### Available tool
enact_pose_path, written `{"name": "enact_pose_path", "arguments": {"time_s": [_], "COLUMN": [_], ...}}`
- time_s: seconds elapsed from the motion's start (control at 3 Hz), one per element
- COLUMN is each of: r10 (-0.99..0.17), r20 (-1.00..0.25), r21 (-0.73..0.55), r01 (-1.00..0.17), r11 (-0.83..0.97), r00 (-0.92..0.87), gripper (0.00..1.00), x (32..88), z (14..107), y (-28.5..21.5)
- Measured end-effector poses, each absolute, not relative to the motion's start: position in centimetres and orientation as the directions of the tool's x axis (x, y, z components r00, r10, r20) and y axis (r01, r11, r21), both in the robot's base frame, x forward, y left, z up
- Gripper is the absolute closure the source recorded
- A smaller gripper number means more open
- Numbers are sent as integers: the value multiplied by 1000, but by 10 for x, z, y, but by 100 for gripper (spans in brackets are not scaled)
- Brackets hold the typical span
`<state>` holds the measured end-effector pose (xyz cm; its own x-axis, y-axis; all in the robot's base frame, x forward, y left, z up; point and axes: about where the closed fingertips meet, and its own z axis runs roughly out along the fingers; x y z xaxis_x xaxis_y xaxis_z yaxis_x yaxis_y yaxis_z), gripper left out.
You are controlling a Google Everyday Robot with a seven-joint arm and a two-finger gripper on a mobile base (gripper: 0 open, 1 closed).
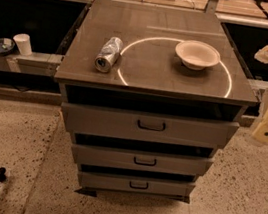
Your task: Open middle drawer
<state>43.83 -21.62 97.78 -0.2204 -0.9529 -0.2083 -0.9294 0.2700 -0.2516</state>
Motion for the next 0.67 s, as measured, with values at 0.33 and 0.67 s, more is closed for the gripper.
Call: {"name": "enact_pose_path", "arguments": {"time_s": [0.33, 0.67], "r10": [-953, -960], "r20": [-211, -225], "r21": [-257, -221], "r01": [-928, -951], "r11": [268, 218], "r00": [-217, -168], "gripper": [0, 0], "x": [439, 449], "z": [978, 916], "y": [-215, -196]}}
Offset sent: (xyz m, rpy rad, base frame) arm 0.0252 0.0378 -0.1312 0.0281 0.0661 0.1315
